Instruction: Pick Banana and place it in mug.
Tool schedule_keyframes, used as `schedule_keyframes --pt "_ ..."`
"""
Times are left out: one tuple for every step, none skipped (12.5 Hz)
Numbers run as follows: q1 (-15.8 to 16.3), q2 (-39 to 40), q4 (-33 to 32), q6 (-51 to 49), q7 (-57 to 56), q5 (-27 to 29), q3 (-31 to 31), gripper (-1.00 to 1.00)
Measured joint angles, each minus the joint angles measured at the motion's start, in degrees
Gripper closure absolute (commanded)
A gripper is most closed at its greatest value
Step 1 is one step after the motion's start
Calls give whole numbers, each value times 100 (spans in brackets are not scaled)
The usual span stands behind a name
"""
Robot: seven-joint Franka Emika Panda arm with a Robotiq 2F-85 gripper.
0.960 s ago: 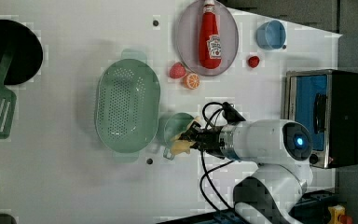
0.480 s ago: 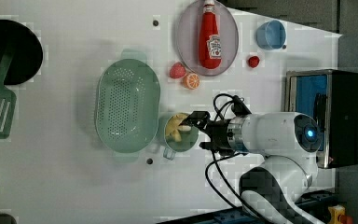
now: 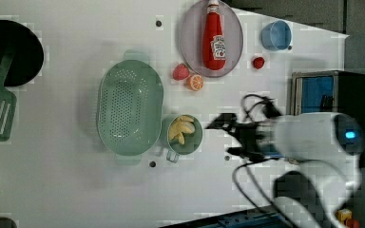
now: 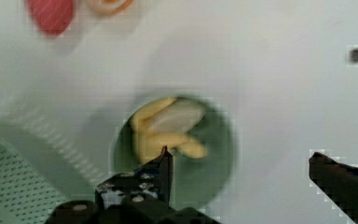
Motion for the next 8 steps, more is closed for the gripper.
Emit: schedule_keyframes --pt "-31 -306 123 -501 -120 20 -134 -100" --pt "-50 -597 336 -870 -245 -8 -290 -100" --pt "-82 -882 593 -1063 -329 -99 -460 -100" --pt "-62 -1119 940 -1325 -382 -123 -712 -100" --pt "-54 -1315 1343 -1627 -459 -126 -1023 -100" --pt "-49 -1461 1690 -1874 -600 -36 -1353 -100" --pt "-103 -1595 1925 -2058 -733 83 -1644 -100" --pt "-198 -1694 2065 -2254 -869 36 -1864 -100"
